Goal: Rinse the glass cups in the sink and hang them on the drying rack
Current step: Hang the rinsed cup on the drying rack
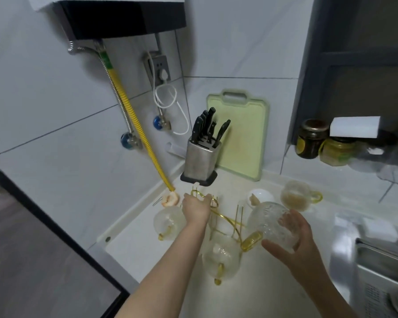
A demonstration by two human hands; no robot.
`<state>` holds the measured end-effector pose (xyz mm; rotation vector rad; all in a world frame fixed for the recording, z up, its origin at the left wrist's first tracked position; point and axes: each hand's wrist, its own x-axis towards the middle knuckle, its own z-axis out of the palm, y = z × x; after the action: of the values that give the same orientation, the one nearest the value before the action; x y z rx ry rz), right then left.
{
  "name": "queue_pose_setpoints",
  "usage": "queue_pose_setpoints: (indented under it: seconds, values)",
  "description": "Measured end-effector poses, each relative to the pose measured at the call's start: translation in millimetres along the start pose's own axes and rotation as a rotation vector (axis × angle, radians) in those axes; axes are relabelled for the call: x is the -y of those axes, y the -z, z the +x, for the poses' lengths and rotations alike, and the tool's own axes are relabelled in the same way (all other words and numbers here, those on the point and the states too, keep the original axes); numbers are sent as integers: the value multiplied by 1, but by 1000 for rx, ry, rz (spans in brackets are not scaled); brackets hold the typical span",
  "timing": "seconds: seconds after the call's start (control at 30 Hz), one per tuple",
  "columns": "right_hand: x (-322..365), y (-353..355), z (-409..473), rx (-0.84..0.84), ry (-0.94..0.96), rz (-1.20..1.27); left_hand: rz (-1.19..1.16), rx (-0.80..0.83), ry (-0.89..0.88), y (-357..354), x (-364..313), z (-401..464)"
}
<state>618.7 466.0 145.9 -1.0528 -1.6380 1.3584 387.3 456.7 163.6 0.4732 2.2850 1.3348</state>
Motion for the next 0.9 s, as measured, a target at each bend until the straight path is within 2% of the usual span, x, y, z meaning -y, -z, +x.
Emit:
queue_pose_setpoints:
  seconds: [0.2, 0.47, 0.63, 0.9]
  values:
    - [-3, -7, 15, -8, -25, -55, 106, -24, -35, -25, 1, 20]
    - [2, -34, 25, 0, -40, -58, 174, 45, -87, -20, 12, 30]
    - [-4, -42, 26, 6, -51, -84, 150, 171, -164, -12, 23, 42]
    - [-8, -46, 12, 78, -93, -130, 304, 469, -325, 15, 21, 64]
